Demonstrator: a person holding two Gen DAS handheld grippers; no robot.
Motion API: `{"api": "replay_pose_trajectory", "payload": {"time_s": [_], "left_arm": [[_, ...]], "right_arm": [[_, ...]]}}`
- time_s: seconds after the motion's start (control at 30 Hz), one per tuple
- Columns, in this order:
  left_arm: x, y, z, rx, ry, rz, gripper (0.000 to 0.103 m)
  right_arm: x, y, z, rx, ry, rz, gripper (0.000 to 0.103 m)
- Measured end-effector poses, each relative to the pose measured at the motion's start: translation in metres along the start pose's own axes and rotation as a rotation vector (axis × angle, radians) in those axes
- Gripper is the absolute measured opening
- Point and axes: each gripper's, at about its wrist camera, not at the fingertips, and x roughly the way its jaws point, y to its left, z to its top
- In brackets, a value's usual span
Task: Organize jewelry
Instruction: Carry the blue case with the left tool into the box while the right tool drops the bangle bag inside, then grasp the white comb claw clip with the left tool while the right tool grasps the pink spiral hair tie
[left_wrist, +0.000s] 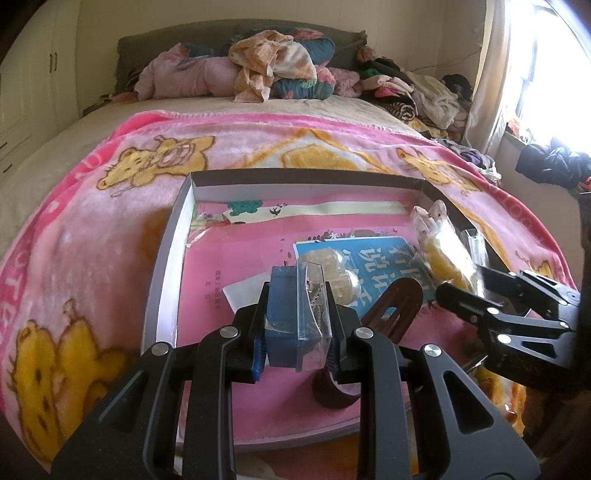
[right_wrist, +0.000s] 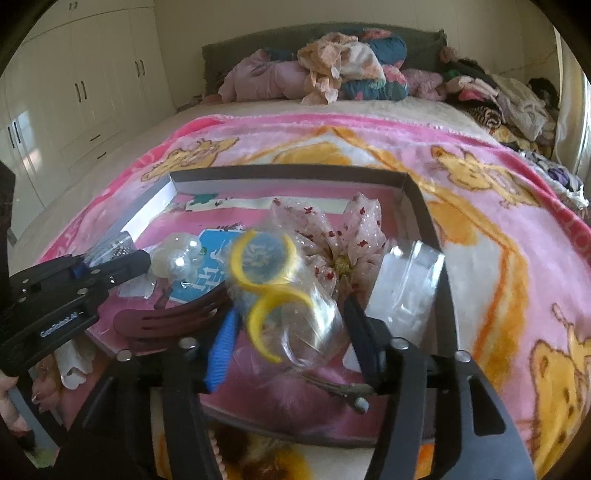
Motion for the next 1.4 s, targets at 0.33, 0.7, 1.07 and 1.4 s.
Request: {"api": "replay_pose_trajectory", "payload": {"time_s": [0.33,0.7,1.07,1.4], "left_arm": [[-0.002,-0.001,-0.002,0.001,-0.004,0.004,0.018],[-0.041,0.002,-0.003,-0.027,-0.093,0.015,0.046],[-0.094,0.005,-0.017,-0.045,-0.172,0.056,0.084],[-0.108,0.013,-0.037,-0.055,-0.156,0.095,0.091]], "right_arm": [[-0.029,0.002,-0.008,-0.005,-0.069,-0.022,0.077],[-0.07,0.003,-0.015,-0.003,-0.158,-0.024,0.088],[-0.106,0.013,-0.029,-0.026,-0.203,-0.014,0.09],[-0.114,0.018,-0.049,-0.03,-0.177,0.003,0.09]]}}
